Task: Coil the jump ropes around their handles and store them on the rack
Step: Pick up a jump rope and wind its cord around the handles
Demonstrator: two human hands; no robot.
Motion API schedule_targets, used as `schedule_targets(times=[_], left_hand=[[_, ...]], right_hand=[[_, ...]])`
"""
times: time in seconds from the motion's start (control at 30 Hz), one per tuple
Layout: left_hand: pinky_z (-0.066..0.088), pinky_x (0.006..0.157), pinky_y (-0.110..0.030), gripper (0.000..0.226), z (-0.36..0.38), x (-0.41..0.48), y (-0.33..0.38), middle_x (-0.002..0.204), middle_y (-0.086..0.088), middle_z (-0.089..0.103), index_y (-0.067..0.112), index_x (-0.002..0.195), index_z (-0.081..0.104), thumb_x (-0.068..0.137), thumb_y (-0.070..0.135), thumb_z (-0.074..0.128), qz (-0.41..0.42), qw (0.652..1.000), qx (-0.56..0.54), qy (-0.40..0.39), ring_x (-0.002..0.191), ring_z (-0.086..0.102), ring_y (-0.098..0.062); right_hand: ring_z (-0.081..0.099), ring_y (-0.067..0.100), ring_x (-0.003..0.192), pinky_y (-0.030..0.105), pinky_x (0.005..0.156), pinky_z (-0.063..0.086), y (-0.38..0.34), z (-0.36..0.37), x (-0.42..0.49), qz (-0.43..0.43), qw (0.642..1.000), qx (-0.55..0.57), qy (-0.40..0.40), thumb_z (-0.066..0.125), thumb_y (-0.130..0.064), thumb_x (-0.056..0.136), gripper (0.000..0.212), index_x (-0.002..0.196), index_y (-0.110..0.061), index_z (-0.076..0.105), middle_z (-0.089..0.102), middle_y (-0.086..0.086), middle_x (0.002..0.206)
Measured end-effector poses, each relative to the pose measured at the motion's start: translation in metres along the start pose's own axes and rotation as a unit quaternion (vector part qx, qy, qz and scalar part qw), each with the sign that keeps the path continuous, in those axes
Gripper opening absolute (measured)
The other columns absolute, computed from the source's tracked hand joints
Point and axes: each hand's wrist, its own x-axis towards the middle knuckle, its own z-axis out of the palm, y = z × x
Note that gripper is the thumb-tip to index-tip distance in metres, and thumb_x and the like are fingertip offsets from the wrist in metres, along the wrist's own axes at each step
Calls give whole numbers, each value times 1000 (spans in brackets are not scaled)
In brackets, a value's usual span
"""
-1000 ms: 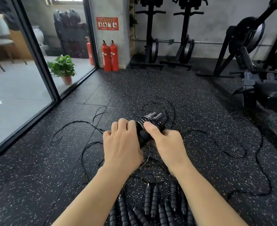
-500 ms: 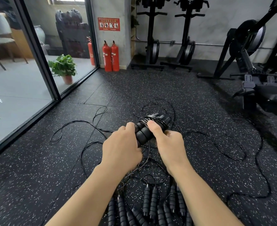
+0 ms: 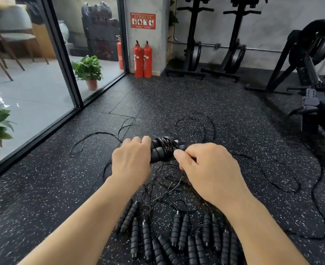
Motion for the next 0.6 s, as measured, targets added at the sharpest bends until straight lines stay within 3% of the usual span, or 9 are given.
schedule_targets(times=[0.17,0.37,0.43,0.5,0.53,0.6], left_hand=[[39,68,-30,42,0,-18,23,114,5,52,25,122,40,86,17,59,169,986,8,-3,107,50,-21],[51,74,-32,51,-13,-30,33,105,11,53,26,124,47,76,17,64,308,950,-43,5,103,51,-17],[52,64,-32,51,-16,-30,31,93,12,54,24,110,54,63,14,72,354,933,-63,22,90,53,-15],[48,52,-29,53,-17,-29,30,82,13,52,22,96,56,48,10,77,390,917,-77,41,76,51,-14],[46,50,-28,55,-18,-28,30,80,14,52,22,94,57,45,10,78,400,911,-83,48,73,51,-14],[43,52,-26,61,-17,-28,30,83,13,56,22,99,59,43,11,81,412,904,-89,66,73,51,-14]], right_hand=[[50,25,50,40,55,47,33,-6,19,9,995,70,64,53,-51,91,56,60,-6,56,52,0,47],[24,10,42,35,51,30,65,0,28,20,989,146,34,59,-45,91,64,43,-19,26,25,-9,39],[23,9,41,30,51,26,69,1,28,35,980,197,-3,62,-47,89,64,42,-19,28,24,-11,41],[25,14,44,28,49,25,70,3,26,58,963,255,-61,64,-49,87,64,47,-6,38,29,1,47],[27,19,48,28,50,25,69,3,25,70,954,279,-90,65,-50,85,66,54,4,44,33,6,52],[34,21,53,28,53,31,71,4,24,105,936,307,-136,68,-52,83,61,63,5,56,42,10,58]])
